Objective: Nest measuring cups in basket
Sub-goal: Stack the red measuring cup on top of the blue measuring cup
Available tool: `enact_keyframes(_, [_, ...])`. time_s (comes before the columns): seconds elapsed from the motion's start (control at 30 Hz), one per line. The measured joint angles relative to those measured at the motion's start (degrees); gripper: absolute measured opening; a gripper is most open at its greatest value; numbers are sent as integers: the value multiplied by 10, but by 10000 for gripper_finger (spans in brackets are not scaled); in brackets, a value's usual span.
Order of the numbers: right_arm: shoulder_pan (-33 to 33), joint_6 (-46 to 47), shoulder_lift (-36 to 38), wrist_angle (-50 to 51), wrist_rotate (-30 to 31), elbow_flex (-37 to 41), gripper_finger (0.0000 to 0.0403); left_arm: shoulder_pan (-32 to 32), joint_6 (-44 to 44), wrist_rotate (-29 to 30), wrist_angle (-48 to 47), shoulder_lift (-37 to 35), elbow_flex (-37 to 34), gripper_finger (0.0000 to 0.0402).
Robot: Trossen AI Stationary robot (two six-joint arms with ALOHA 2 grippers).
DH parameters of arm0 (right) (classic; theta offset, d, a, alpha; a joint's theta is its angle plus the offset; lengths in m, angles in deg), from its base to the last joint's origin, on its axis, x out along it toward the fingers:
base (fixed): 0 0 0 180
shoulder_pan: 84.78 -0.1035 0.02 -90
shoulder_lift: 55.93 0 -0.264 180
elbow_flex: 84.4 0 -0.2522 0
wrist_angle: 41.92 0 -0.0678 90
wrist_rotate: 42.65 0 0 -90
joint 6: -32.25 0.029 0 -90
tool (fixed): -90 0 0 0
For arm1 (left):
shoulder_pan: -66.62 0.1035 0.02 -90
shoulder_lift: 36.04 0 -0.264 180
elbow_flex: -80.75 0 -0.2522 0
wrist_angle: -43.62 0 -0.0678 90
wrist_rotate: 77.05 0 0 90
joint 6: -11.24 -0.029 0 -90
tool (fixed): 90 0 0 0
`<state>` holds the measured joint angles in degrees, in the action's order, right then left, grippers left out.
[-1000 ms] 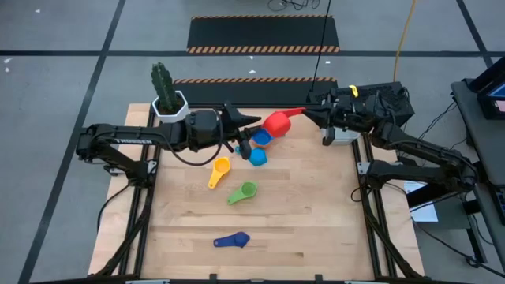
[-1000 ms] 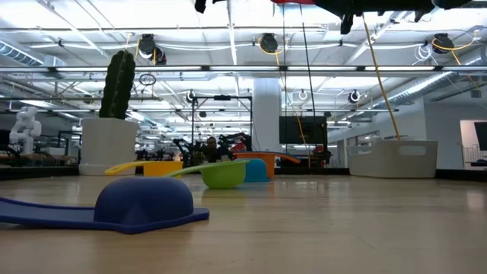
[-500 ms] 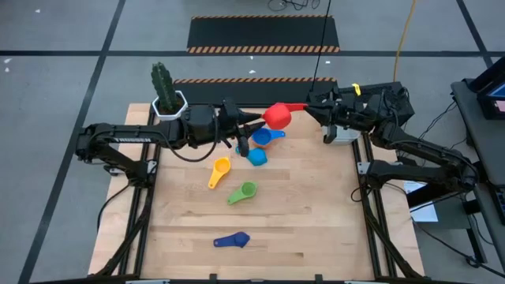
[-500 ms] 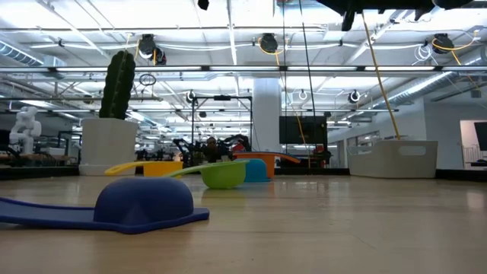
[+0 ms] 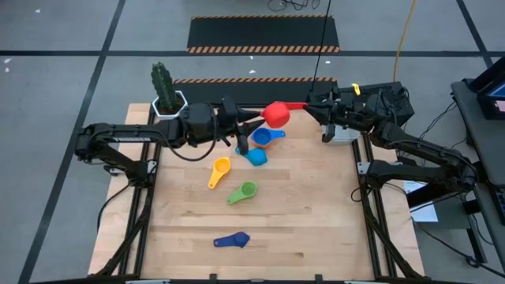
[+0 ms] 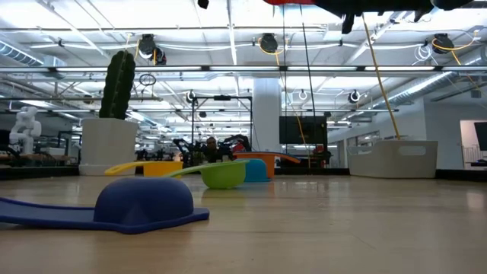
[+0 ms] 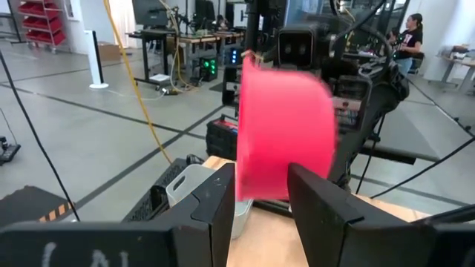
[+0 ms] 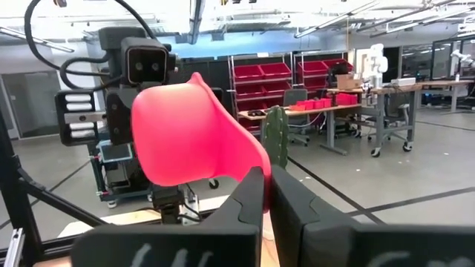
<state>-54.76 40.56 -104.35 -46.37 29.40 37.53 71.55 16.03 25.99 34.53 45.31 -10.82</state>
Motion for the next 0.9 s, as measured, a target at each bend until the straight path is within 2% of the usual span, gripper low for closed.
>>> enact_keyframes(0.57, [0, 0, 0, -1, 2, 0, 0, 14, 4, 3, -5, -1, 0, 126])
enact_keyframes(0.73, [0, 0, 0, 2, 2, 0, 0, 23, 25, -26, -5, -1, 0, 126])
enact_keyframes(0.9, [0, 0, 0, 5, 2, 0, 0, 25, 29, -30, -6, -1, 0, 102])
